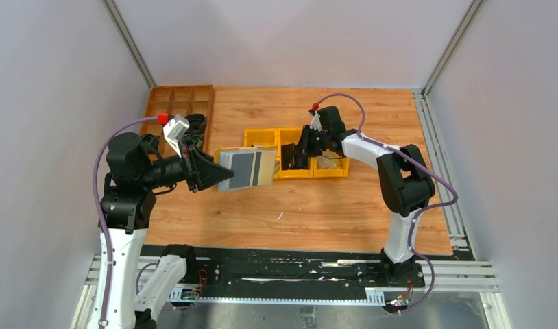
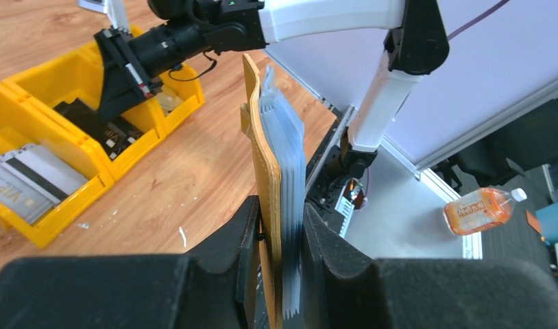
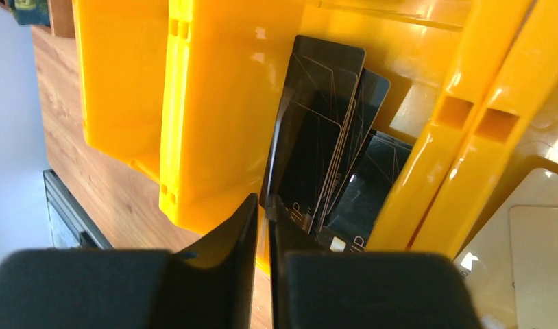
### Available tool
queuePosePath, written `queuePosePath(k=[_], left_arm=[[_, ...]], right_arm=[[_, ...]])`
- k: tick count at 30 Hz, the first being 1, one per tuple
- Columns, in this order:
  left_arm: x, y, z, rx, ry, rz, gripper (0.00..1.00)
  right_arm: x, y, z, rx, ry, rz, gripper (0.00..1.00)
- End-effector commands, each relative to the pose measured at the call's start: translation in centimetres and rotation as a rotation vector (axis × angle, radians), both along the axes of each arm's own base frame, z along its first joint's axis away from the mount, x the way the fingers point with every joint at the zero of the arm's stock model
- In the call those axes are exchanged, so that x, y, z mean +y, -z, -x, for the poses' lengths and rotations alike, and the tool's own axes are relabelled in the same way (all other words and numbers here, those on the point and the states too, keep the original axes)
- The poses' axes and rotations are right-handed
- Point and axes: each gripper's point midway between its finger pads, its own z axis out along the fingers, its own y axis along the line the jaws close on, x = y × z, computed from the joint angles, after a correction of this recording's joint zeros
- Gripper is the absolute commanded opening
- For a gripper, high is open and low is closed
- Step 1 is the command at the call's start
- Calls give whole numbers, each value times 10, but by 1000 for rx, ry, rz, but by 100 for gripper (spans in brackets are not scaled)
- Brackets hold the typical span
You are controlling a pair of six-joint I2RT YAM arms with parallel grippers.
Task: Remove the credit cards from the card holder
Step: Place the credit card in the storage box.
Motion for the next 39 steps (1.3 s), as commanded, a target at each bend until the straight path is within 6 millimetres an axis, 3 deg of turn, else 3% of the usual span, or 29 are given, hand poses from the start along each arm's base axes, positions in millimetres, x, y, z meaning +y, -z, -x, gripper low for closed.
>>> queuePosePath(k=[1, 3, 6, 10, 14, 16, 20, 25, 29, 39], left_arm=[[-5, -17, 13, -41, 73, 42, 0], [-6, -21, 12, -49, 72, 49, 0], [-6, -28, 12, -65, 71, 62, 0], [-6, -36, 12, -84, 67, 74, 0], [-7, -43, 11, -101, 59, 89, 0], [-6, -49, 11, -122, 44, 103, 0], [-4, -65, 5, -177, -11, 154, 0], [-3, -75, -2, -187, -53, 205, 0], [-4, -78, 0, -169, -43, 234, 0], [-5, -81, 8, -153, -19, 242, 0]], right_arm=[[-6, -12, -8, -85, 27, 95, 22], [-9, -29, -7, -134, 43, 105, 39], [-14, -65, -5, -212, 66, 80, 56], [-12, -115, 9, -299, 57, 1, 61], [1, -187, 47, -424, -35, -185, 74], [6, -217, 77, -451, -94, -339, 77], [-4, -283, 125, -512, -60, -692, 81], [-16, -317, 165, -596, -60, -930, 82], [4, -331, 194, -630, -156, -941, 82], [40, -346, 221, -616, -303, -1066, 83]])
